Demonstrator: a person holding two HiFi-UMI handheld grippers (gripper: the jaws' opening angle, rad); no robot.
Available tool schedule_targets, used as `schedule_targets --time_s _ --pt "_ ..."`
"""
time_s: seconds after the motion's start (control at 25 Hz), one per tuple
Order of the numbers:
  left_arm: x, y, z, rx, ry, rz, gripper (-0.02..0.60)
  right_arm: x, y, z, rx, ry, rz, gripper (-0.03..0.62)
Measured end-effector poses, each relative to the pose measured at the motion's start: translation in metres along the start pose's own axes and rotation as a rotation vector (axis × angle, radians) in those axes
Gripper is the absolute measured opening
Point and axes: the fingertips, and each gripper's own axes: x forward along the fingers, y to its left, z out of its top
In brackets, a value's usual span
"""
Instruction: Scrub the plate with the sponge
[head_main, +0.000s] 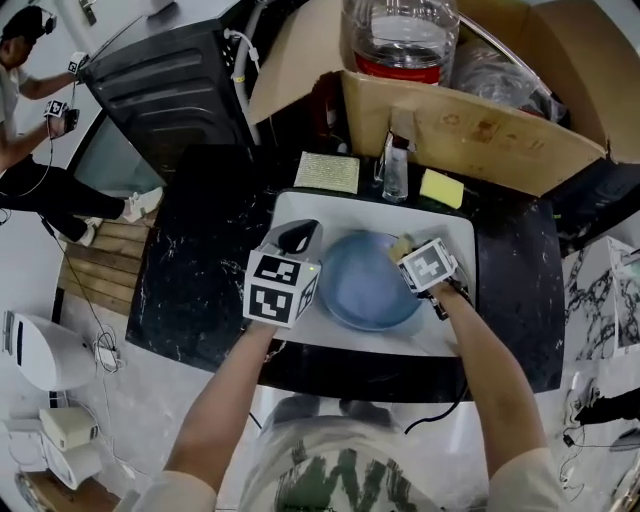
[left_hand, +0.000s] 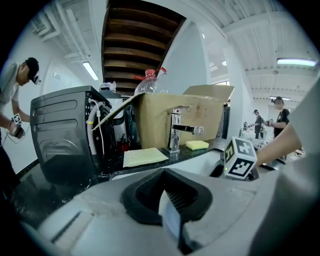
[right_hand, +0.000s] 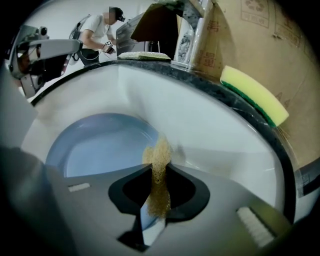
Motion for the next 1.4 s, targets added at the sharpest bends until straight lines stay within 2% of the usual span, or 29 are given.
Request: schedule_targets --time_s 0.32,0.68,1.4 --pt "-0.002 -0.002 -0.002 0.0 0.005 -0.019 -0.002 -0.013 0.011 -0.025 0.016 0.066 0.073 0.067" --pt "-0.004 -0.003 0.0 0.001 -0.009 -0.036 -0.002 -0.034 0.054 -0.043 -0.011 0.105 0.253 0.067" --pt "-0.013 0.005 0.002 -0.01 -0.021 0.001 -0.002 -0.051 0.152 -0.017 -0.136 0.11 0.591 0.066"
